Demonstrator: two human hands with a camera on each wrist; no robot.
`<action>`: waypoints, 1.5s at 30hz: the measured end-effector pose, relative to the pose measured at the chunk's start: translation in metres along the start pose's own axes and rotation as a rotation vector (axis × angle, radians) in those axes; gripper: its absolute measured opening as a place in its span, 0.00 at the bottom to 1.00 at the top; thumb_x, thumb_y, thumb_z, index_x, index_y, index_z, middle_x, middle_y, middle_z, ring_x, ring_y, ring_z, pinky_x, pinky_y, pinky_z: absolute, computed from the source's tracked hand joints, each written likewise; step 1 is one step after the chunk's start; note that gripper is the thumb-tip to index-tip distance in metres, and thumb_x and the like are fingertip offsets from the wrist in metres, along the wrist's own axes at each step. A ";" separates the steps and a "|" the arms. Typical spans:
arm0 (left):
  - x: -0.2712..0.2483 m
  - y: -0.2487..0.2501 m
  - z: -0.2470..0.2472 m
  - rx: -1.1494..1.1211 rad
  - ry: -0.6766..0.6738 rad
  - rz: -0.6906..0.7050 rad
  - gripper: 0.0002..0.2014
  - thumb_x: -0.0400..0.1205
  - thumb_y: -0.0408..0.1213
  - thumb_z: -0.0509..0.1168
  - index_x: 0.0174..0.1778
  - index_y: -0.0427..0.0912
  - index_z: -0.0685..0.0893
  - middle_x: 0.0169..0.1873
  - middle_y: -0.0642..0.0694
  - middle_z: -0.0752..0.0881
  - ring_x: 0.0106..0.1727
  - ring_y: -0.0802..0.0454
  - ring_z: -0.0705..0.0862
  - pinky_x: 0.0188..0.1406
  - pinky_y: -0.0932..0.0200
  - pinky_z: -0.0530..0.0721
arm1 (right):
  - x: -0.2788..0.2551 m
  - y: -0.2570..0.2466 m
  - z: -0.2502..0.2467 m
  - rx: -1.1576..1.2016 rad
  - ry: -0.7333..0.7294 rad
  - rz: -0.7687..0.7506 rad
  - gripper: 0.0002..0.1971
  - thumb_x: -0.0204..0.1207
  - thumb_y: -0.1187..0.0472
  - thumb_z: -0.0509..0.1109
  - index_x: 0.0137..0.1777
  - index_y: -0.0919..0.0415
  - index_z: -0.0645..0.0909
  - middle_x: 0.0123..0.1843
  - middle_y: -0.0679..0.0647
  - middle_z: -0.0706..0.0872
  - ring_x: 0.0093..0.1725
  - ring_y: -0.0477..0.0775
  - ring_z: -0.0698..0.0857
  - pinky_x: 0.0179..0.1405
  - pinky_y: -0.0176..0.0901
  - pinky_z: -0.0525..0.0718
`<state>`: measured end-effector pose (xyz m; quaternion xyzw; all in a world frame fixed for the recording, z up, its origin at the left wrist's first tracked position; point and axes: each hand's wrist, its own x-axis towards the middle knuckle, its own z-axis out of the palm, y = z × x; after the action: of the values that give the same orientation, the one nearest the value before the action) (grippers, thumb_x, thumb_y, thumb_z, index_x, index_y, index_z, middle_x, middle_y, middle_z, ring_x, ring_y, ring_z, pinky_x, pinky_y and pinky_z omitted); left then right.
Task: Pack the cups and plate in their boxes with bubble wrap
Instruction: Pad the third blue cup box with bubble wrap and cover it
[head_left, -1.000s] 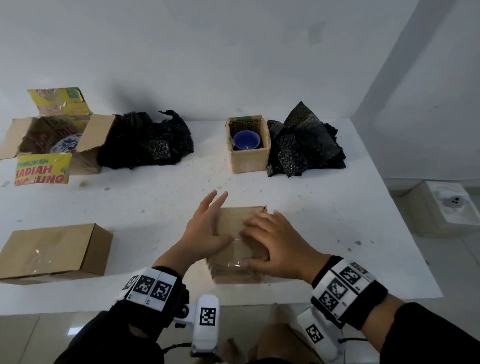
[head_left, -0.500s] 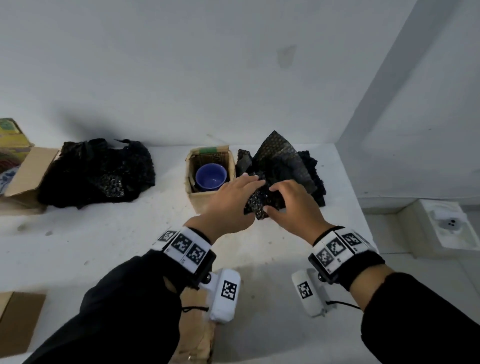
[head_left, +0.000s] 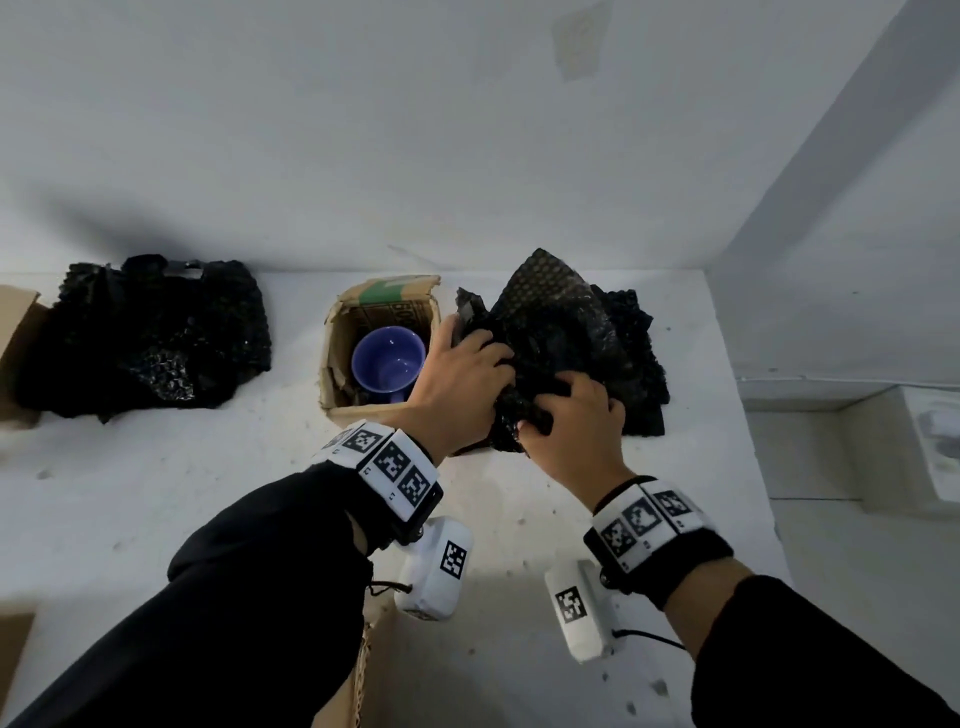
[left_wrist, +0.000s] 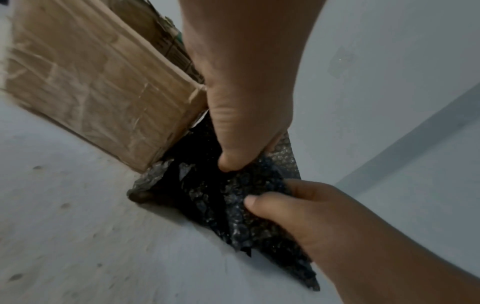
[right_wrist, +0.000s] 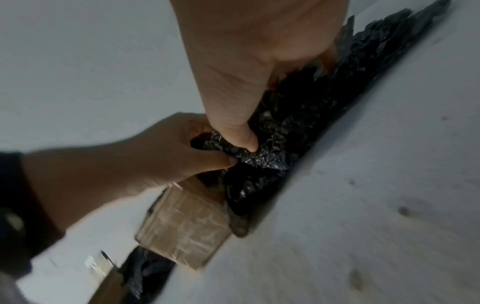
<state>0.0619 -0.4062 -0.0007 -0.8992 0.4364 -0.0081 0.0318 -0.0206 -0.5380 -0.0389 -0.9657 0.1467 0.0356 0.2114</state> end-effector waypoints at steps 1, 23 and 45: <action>0.000 -0.002 -0.001 -0.047 0.076 0.007 0.12 0.70 0.38 0.61 0.42 0.49 0.89 0.48 0.54 0.89 0.59 0.45 0.82 0.69 0.43 0.53 | 0.001 0.000 -0.006 0.047 0.012 0.008 0.11 0.71 0.48 0.69 0.49 0.50 0.87 0.73 0.53 0.71 0.75 0.58 0.64 0.75 0.62 0.57; -0.044 -0.120 -0.104 -1.451 0.468 -0.536 0.16 0.78 0.26 0.69 0.50 0.48 0.73 0.42 0.41 0.85 0.36 0.50 0.88 0.32 0.57 0.89 | 0.046 -0.133 -0.094 0.104 0.340 -0.728 0.35 0.71 0.49 0.74 0.78 0.50 0.66 0.58 0.58 0.74 0.44 0.56 0.82 0.36 0.47 0.86; -0.101 -0.107 0.008 -1.534 0.298 -0.575 0.21 0.90 0.42 0.43 0.80 0.48 0.64 0.77 0.59 0.66 0.74 0.71 0.63 0.58 0.91 0.60 | 0.079 -0.167 0.015 -0.362 0.178 -0.461 0.08 0.58 0.76 0.74 0.33 0.68 0.79 0.38 0.63 0.80 0.34 0.64 0.81 0.21 0.41 0.67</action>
<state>0.0839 -0.2603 -0.0008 -0.7371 0.0736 0.1650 -0.6512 0.1048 -0.4085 0.0037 -0.9948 -0.0669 -0.0726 0.0248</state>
